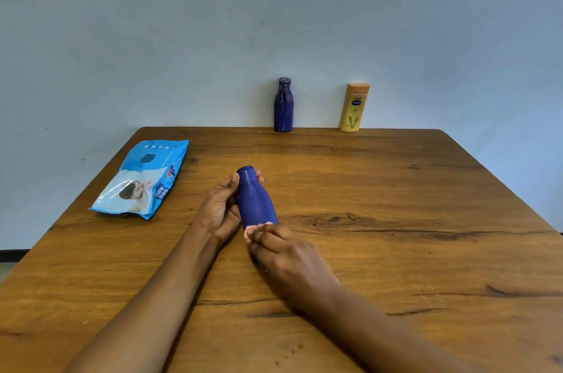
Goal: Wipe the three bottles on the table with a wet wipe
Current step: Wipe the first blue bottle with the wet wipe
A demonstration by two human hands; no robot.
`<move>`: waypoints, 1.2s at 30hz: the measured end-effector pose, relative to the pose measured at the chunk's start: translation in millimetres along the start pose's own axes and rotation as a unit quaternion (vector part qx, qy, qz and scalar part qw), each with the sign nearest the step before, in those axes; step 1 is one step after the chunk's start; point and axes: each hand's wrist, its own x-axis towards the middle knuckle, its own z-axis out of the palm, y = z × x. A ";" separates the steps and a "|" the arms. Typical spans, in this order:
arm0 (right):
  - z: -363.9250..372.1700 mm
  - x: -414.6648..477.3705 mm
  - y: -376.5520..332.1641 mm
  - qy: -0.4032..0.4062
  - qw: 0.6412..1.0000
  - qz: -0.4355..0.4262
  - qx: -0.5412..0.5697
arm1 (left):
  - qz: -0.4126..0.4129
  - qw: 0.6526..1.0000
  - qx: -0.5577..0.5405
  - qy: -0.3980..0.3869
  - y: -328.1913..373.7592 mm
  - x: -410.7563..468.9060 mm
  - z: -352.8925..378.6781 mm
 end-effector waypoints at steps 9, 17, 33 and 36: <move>-8.2 84.7 36.3 0.072 0.996 0.047 -0.015 | 0.005 0.998 -0.044 -0.034 1.7 2.7 -3.1; 5.1 -13.8 6.1 -0.003 1.000 -0.027 -0.001 | 0.009 1.000 -0.021 -0.004 1.7 -0.9 3.8; -49.6 -1.4 -9.7 0.195 0.920 0.181 0.287 | -0.076 0.990 -0.096 -0.072 3.1 -7.9 1.8; -66.0 -4.6 17.7 0.245 0.851 0.289 0.362 | -0.082 0.990 -0.098 -0.060 1.6 -9.6 7.5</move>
